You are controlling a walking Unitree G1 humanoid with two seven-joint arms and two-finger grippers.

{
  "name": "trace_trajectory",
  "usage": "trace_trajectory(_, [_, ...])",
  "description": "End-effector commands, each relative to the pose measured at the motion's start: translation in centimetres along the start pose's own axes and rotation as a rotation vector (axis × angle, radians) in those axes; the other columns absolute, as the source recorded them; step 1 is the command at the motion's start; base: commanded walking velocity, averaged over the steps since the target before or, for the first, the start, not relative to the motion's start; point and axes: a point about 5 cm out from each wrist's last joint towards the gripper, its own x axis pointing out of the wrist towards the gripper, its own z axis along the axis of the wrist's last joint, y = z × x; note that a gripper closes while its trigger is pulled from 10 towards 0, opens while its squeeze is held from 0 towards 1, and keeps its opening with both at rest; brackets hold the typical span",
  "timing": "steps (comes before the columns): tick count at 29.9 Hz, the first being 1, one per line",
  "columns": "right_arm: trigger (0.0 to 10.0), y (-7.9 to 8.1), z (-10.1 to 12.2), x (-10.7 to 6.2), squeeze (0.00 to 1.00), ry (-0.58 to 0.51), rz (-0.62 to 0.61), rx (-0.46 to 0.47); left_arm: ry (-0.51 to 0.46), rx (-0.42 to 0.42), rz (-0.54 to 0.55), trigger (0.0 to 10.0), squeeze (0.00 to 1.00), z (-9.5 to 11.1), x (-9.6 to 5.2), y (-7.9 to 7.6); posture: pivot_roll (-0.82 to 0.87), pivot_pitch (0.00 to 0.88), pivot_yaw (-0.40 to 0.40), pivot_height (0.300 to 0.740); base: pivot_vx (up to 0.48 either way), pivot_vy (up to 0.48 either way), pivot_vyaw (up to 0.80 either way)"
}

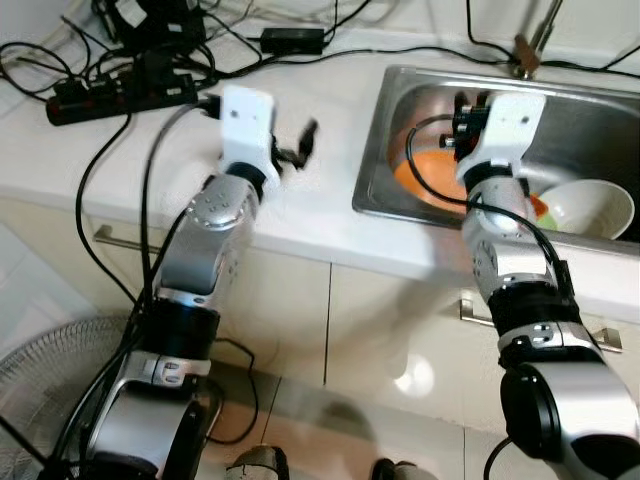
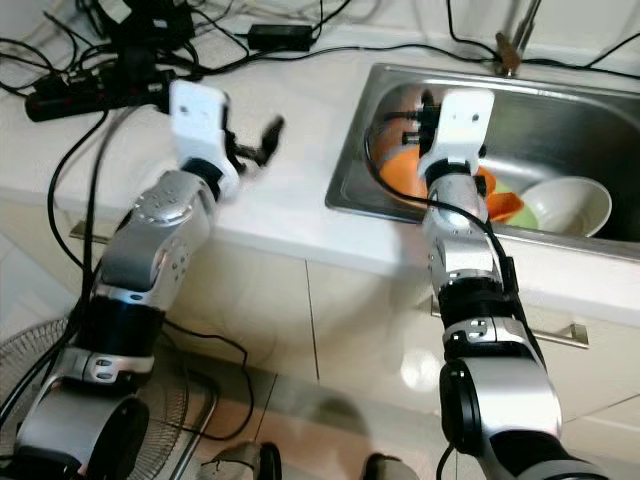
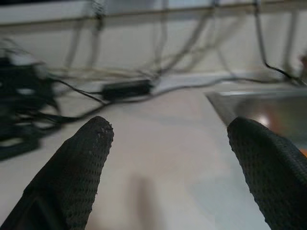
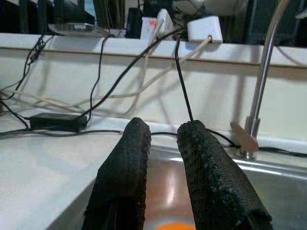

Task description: Kitchen organization

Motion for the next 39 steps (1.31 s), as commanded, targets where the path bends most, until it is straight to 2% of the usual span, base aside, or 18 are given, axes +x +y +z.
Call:
trace_trajectory(1, [10.0,-0.2,-0.1,-0.1,0.00,0.006,-0.004,0.007,-0.005,0.009,0.020,10.0,0.00,0.0,0.0,0.2,0.12,0.105,0.041,0.740,0.000,0.000,0.00])
trace_trajectory(3, [10.0,-0.2,-0.1,-0.1,0.00,0.006,-0.003,0.007,-0.006,0.015,0.022,10.0,0.00,0.0,0.0,0.2,0.12,0.104,0.040,0.740,0.000,0.000,0.00])
trace_trajectory(10, [10.0,-0.1,0.0,-0.7,0.00,-0.031,0.014,0.017,-0.098,0.084,0.073,10.0,0.00,-1.1,0.1,0.2,0.11,0.099,0.038,0.740,0.000,0.000,0.00])
trace_trajectory(11, [10.0,0.1,-0.1,-1.0,0.00,-0.051,0.027,0.023,-0.134,0.105,0.094,10.0,0.00,-1.3,-0.2,0.3,0.11,0.098,0.038,0.740,0.000,0.000,0.00])
trace_trajectory(17, [10.0,0.4,-0.3,-1.5,0.00,-0.076,0.044,0.035,-0.175,0.120,0.130,10.0,0.00,-1.8,-0.5,0.6,0.11,0.092,0.038,0.740,0.000,0.000,0.00])
trace_trajectory(20, [10.0,0.5,-0.7,-2.2,0.00,-0.084,0.044,0.047,-0.192,0.165,0.165,10.0,0.00,-3.0,-1.0,0.8,0.11,0.089,0.038,0.740,0.000,0.000,0.00])
trace_trajectory(26, [10.0,0.8,-0.8,-2.5,0.00,-0.090,0.052,0.061,-0.205,0.143,0.204,10.0,0.00,-3.2,-1.1,1.3,0.10,0.087,0.039,0.740,0.000,0.000,0.00])
trace_trajectory(33, [10.0,1.5,-1.2,-2.9,0.00,-0.079,0.066,0.080,-0.217,0.144,0.202,10.0,0.00,-3.3,-0.9,1.0,0.11,0.097,0.037,0.740,0.000,0.000,0.00])
trace_trajectory(39, [10.0,1.4,-1.1,-2.9,0.00,-0.080,0.069,0.074,-0.219,0.153,0.213,10.0,0.00,-3.3,-0.8,1.2,0.10,0.102,0.035,0.740,0.000,0.000,0.00])
